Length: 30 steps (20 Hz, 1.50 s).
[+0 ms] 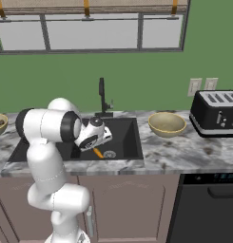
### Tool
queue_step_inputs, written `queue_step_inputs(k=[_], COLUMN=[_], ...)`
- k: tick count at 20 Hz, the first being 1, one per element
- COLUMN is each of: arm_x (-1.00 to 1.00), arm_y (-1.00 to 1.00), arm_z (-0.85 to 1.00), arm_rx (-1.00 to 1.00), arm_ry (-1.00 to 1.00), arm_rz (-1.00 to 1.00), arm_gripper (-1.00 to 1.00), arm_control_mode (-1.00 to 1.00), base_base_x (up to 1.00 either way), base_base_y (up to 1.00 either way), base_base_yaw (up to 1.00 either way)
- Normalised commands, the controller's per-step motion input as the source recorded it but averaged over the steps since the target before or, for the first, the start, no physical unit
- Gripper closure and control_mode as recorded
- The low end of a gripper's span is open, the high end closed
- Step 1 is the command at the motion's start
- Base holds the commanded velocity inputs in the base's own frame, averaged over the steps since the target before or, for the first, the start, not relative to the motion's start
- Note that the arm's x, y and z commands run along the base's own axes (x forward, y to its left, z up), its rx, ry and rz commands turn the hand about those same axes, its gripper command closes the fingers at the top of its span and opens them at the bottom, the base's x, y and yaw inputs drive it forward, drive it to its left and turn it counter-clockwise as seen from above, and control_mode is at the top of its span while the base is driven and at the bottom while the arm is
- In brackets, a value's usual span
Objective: Pick the bananas from the cabinet and place them in one bowl. Pick the carrot from the sink and place it in the other bowl.
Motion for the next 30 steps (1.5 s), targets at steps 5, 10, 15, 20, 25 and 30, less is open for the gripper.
queue_step_inputs(k=[5, 10, 15, 20, 25, 30], arm_x=[0.13, 0.18, 0.02, 0.02, 0.03, 0.01], arm_y=[0.14, 0.1, 0.01, 0.0, 0.0, 0.0], arm_z=[-0.15, -0.15, -0.02, -0.08, -0.21, -0.26], arm_rx=[-0.08, -0.04, 0.0, 0.0, 0.0, 0.0], arm_ry=[-0.01, -0.01, -0.01, 0.0, -0.01, -0.02], arm_rz=[-0.07, -0.06, -0.01, 0.0, 0.0, 0.0], arm_gripper=[-1.0, -1.0, -1.0, -1.0, -1.0, -1.0], arm_control_mode=[-1.0, -1.0, -1.0, -1.0, -1.0, -1.0], base_base_x=[0.0, 0.0, 0.0, 0.0, 0.0, 0.0], base_base_y=[0.0, 0.0, 0.0, 0.0, 0.0, 0.0], base_base_yaw=[0.0, 0.0, 0.0, 0.0, 0.0, 0.0])
